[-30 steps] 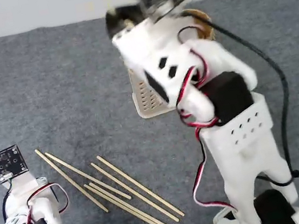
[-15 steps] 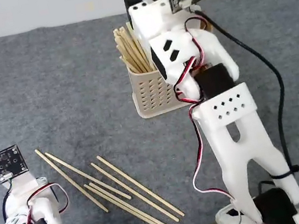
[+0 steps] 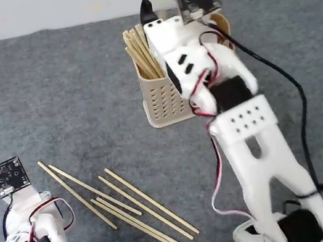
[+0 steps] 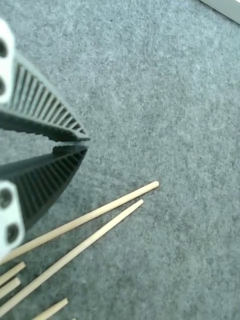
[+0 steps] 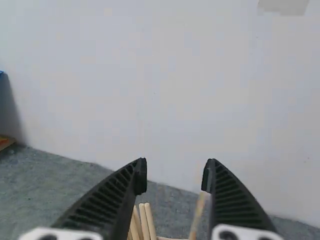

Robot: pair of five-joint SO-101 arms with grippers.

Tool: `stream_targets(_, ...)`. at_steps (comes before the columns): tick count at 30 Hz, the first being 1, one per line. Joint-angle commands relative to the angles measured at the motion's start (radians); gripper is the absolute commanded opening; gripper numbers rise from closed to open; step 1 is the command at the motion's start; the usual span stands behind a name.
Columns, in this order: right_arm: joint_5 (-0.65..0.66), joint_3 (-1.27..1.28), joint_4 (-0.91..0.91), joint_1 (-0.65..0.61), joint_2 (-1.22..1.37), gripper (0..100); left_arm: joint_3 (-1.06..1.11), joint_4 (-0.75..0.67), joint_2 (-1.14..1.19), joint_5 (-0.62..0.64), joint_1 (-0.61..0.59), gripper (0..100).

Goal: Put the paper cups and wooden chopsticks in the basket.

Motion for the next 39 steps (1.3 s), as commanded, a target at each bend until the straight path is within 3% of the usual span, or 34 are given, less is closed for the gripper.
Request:
stream_targets(1,-0.008,-0.014,0.096,-0.012,-0.147,17.1,-0.010,-0.021,-0.012,-0.006,0.009,1)
stream_targets(8,-0.005,-0.014,0.423,-0.067,-0.390,17.1,-0.053,0.014,-0.012,0.058,0.077,1)
stream_targets(11,-0.002,-0.014,0.479,-0.068,-0.470,17.0,-0.085,0.020,-0.012,0.124,0.084,2)
stream_targets(17,0.041,-0.025,0.524,-0.068,-0.518,14.0,-0.177,0.021,-0.005,0.141,0.084,3)
stream_targets(24,-0.104,-0.029,0.794,-0.030,-0.527,0.6,-0.334,0.161,-0.003,0.137,0.086,2)
stream_targets(29,-0.236,-0.026,1.015,0.013,-0.549,0.8,-0.403,0.247,-0.003,0.133,0.087,2)
stream_targets(39,-0.250,0.092,1.253,0.010,-0.906,0.8,-0.410,0.244,-0.003,0.141,0.086,1)
